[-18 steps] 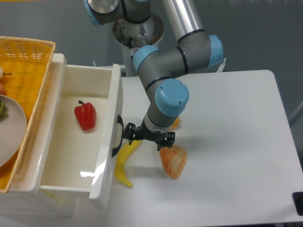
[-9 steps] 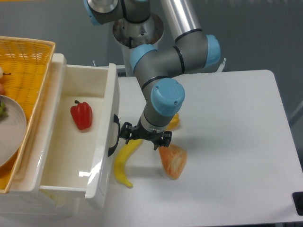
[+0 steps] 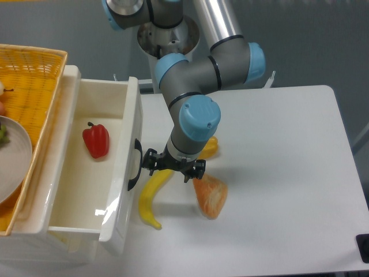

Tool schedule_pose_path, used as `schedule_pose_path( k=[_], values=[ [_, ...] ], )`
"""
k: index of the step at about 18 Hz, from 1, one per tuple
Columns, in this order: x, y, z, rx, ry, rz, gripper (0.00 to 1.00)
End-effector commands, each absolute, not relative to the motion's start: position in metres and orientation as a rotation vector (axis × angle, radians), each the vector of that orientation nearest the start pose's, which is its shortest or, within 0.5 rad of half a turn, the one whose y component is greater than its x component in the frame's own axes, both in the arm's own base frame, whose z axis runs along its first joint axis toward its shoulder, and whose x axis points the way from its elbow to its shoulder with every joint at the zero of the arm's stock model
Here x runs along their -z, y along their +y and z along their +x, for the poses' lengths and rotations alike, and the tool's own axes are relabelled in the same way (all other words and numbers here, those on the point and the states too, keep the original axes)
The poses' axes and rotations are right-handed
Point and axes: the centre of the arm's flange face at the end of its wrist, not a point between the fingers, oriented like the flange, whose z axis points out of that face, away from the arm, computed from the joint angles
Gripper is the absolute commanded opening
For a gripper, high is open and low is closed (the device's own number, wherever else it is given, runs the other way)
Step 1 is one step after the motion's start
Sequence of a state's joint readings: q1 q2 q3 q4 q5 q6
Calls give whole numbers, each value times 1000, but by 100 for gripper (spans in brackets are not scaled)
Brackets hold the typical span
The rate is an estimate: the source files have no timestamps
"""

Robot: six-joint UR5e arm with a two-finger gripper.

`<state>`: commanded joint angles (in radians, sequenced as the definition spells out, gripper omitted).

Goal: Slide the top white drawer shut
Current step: 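Push the drawer front with the gripper, sliding the drawer inward, then keep pushing the drawer front until it sits flush with the unit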

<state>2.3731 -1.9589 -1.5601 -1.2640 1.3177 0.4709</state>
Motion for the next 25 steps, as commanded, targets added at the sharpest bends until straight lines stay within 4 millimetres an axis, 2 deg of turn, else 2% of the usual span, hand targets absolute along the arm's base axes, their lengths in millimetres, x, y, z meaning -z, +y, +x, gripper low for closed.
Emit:
schedule_pose_path(
  k=[20, 25],
  values=[
    [-312, 543, -330, 393, -509, -2979, 100],
    [-314, 547, -324, 400, -494, -2975, 100]
  ],
)
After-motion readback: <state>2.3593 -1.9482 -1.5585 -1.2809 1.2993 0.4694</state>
